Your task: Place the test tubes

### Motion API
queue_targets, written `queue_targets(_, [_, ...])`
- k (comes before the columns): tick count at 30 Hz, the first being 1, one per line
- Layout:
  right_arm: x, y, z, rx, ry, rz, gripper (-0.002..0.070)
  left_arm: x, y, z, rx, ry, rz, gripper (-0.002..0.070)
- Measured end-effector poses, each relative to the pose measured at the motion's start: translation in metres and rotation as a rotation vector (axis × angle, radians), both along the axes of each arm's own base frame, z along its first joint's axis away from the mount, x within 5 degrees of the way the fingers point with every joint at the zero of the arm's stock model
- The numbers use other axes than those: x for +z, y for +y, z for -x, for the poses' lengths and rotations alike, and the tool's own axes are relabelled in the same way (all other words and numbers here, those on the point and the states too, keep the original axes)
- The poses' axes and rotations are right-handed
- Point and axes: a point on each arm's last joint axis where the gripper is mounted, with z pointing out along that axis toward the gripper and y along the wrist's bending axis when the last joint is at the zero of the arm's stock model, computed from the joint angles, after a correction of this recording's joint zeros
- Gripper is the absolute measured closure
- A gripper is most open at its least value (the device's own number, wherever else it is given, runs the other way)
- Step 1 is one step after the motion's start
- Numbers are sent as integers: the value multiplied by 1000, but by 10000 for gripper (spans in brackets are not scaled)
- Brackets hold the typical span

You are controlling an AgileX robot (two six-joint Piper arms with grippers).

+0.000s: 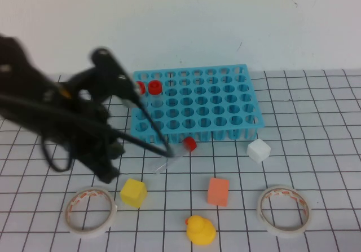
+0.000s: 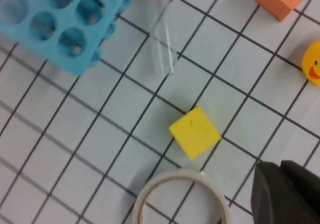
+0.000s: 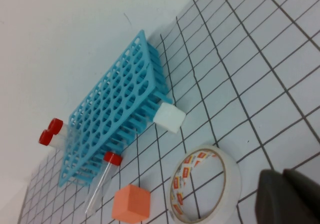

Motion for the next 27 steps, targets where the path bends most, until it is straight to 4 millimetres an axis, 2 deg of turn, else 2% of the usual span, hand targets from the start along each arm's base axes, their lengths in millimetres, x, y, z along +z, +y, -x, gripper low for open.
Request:
queue_targets(7, [0,0,0,5,1,3,678,-25,-54,-30,-123,29,-154,676])
queue_targets(11, [0,0,0,5,1,1,678,-43,-78,-48,-120,82,-228,661])
queue_targets(14, [0,1,0,8,5,1,678,-60,-89,-61,-97,166,-271,592])
queue_targets(18, [0,2,1,22,15,4,678,-84,-101,-80,-81,228,-298,433])
queue_targets(20, [-1,2,1,27,22,0,678,-91,-104,-87,-79,233,-308,378])
queue_targets(24, [-1,3,2,37,29,-6,678,-107,-112,-103,-70,234,-330,331])
queue_targets(27, [-1,4,2,42,33,-8,678,-117,-113,-110,-42,245,-337,330])
